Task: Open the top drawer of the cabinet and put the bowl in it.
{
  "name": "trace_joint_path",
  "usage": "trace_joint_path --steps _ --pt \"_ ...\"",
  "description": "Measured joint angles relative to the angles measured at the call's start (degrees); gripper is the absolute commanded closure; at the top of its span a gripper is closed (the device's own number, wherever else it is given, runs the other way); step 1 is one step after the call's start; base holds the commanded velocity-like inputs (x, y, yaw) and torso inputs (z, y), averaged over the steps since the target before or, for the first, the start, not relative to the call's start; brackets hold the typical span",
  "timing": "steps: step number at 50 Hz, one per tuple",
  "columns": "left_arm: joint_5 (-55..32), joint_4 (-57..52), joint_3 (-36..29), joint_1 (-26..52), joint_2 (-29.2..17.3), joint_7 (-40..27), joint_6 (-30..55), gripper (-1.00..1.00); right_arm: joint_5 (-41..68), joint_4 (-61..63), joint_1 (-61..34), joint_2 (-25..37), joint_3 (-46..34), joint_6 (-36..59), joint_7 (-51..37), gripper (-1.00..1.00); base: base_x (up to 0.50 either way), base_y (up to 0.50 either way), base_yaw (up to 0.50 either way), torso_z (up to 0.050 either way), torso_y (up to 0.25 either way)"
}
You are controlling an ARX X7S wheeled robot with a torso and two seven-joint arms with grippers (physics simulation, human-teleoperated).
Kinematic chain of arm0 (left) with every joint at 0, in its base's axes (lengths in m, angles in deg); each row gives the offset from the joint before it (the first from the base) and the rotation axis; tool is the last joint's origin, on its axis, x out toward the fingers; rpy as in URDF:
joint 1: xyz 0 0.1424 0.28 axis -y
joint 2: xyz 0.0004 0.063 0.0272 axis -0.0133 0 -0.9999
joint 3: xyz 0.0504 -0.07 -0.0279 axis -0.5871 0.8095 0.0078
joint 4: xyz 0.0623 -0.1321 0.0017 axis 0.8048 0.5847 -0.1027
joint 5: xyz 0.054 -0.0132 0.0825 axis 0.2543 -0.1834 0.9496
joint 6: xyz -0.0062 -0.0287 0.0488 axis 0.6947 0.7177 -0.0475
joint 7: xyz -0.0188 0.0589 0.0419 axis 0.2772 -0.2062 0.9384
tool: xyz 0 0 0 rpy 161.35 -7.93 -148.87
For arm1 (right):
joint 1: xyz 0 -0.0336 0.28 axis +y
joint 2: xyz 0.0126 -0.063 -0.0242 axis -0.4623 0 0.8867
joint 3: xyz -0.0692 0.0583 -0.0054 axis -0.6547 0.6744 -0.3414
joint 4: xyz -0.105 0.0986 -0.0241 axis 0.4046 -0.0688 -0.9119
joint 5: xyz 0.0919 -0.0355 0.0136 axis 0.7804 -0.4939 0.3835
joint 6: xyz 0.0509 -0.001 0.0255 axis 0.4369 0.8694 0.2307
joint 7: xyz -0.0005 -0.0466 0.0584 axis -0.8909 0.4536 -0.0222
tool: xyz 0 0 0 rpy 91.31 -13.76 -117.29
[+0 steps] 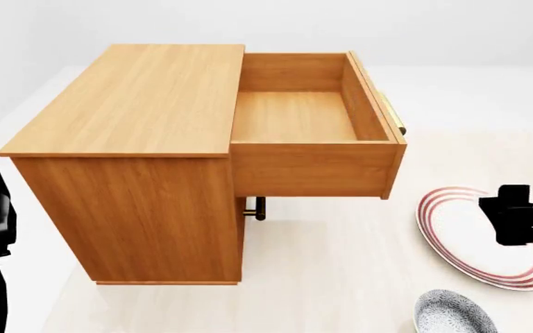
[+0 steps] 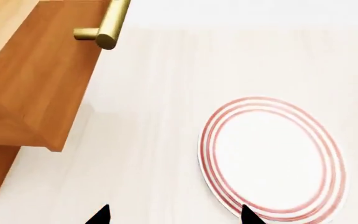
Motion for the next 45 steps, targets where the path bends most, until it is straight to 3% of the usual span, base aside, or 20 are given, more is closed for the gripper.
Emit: trace_joint_path --steps 45 --pt "0.0 0.0 0.1 -0.1 0.0 0.1 -0.3 -1.00 -19.6 0.9 10.1 2.8 -12.3 -5.4 18.5 -1.00 0.00 0.00 0.00 0.000 0.000"
